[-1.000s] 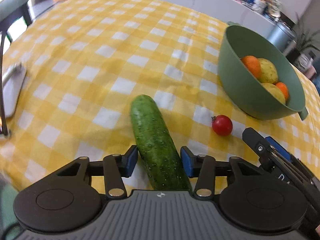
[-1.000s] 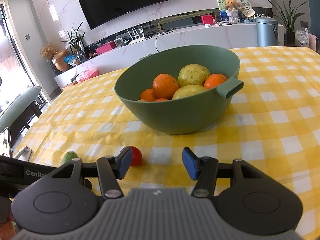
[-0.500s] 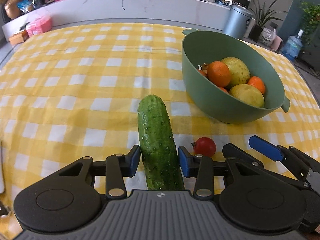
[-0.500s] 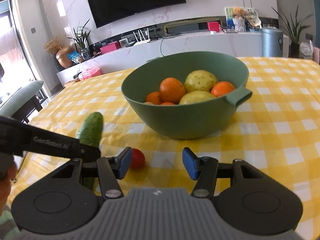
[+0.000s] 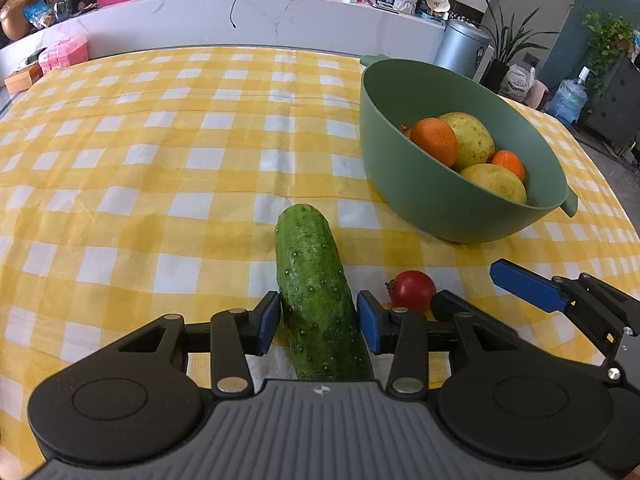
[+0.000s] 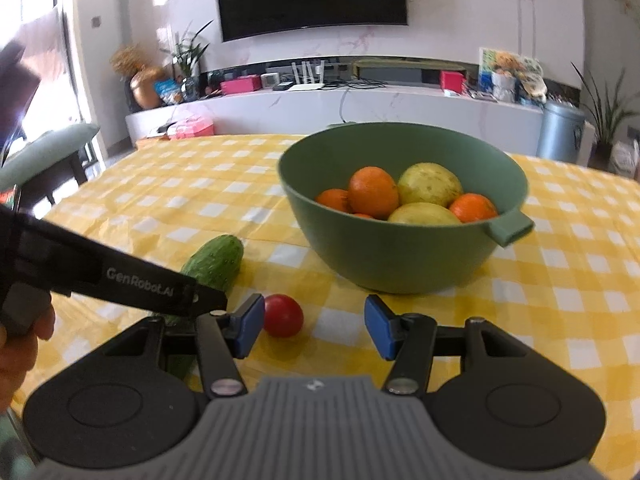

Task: Organize fruits
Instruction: 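Grasp the cucumber with left tool while right tool grasps the red tomato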

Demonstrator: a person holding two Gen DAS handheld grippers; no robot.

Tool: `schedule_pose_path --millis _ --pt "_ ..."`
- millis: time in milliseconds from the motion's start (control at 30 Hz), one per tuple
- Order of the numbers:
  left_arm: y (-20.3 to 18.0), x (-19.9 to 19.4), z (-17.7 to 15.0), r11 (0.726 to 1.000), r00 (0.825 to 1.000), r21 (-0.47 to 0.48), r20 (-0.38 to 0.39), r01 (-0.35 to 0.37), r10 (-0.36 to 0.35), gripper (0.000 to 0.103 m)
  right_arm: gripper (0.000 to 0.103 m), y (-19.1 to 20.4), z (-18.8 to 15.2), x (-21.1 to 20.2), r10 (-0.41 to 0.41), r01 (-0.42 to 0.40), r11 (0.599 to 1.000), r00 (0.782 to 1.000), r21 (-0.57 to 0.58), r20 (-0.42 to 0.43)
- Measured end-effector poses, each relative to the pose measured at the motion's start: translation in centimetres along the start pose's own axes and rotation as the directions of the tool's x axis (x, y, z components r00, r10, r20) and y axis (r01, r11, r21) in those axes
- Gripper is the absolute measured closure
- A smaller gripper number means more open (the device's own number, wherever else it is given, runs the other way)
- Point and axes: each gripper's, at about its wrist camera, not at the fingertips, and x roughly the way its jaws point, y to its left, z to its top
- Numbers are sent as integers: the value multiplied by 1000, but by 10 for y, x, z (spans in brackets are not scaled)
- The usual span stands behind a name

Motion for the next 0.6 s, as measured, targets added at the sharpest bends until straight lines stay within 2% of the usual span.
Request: schedule_pose_path --millis 133,300,600 --pt "0 0 -2 1000 1000 -4 3 0 0 52 52 9 -2 3 -9 9 998 1000 -65 3" --pt "0 3 -8 1000 1000 -7 -3 1 -1 50 59 14 -2 12 -7 4 994 1000 -109 -20" --pt "1 5 -8 1000 1000 -24 30 1 0 48 64 19 -4 24 31 -37 991 998 -131 -48"
